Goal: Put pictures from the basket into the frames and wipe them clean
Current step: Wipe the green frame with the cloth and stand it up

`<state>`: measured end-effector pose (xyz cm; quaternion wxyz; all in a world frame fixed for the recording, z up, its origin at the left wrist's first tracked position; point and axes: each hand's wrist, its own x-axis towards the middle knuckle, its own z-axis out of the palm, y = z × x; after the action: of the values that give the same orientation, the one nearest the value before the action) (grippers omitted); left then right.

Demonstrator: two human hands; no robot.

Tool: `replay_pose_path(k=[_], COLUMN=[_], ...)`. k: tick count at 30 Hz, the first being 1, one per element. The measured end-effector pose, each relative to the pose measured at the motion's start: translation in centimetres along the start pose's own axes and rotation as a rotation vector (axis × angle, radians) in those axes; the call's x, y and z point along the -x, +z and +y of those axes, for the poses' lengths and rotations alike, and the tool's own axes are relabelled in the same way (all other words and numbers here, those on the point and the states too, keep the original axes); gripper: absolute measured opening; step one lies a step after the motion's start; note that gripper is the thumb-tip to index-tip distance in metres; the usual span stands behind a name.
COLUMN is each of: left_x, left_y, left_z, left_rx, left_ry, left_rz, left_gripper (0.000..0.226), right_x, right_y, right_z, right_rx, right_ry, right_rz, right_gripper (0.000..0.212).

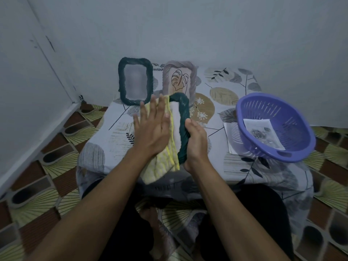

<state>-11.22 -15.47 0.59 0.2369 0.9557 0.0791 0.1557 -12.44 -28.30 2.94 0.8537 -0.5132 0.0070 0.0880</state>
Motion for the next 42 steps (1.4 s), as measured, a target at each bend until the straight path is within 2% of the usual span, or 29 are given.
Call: replay_pose_path(k=[6, 8, 11, 13, 15, 17, 22, 24, 28, 31, 34, 37, 42], left_x=[1.9, 2.7, 3.7, 4.2, 4.1, 3.7, 2.8, 2.6, 3.3, 3.5, 3.5, 3.4, 2.8], left_y=[1.6, 2.4, 2.5, 2.1, 1.6, 1.2, 0.3, 0.1, 0.3, 0.4, 0.4, 0.6, 0.6], left_z=[1.1, 0.8, 1.2, 1.7, 2.0, 1.9, 1.6, 1.5, 0.9, 0.7, 0.9, 1.0, 0.4], left_rx=[0.1, 0.171, 0.456, 0.554, 0.596, 0.633, 0.684, 0.669, 0.602, 0.583, 0.562, 0.572, 0.443], left_ry=[0.272, 0.285, 0.041, -0.143, -0.23, -0.305, -0.425, -0.436, -0.313, -0.285, -0.301, -0.363, -0.345], left_rz=[-0.041, -0.029, -0.045, -0.009, 0.051, 0.088, 0.111, 0.133, 0.097, 0.111, 0.158, 0.18, 0.058], left_gripper=[0.064, 0.065, 0.068, 0.065, 0.046, 0.034, 0.05, 0.05, 0.041, 0.041, 0.047, 0.05, 0.049], right_x=[-1.0, -1.7, -2.3, -2.6, -2.6, -2.4, -2.1, -1.9, -1.8, -1.8, -1.8, -1.8, -1.6], right_y=[-0.3, -0.6, -1.1, -1.3, -1.3, -1.2, -1.7, -1.9, -2.0, -2.1, -2.2, -2.5, -2.8], right_z=[-1.8, -2.1, -2.0, -1.8, -1.8, -1.6, -0.9, -0.5, -0.6, -0.3, 0.4, 1.0, 1.2], right_rx=[0.043, 0.003, -0.051, -0.103, -0.105, -0.126, -0.112, -0.108, -0.03, 0.083, 0.171, 0.215, 0.27], right_ry=[-0.105, -0.11, -0.091, -0.062, -0.046, -0.027, 0.019, 0.02, -0.031, -0.085, -0.122, -0.124, -0.169], right_rz=[0.077, 0.134, 0.179, 0.203, 0.226, 0.221, 0.189, 0.186, 0.142, 0.1, 0.113, 0.117, 0.047], right_gripper=[0.028, 0.03, 0.023, 0.026, 0.021, 0.032, 0.037, 0.04, 0.039, 0.038, 0.029, 0.035, 0.032])
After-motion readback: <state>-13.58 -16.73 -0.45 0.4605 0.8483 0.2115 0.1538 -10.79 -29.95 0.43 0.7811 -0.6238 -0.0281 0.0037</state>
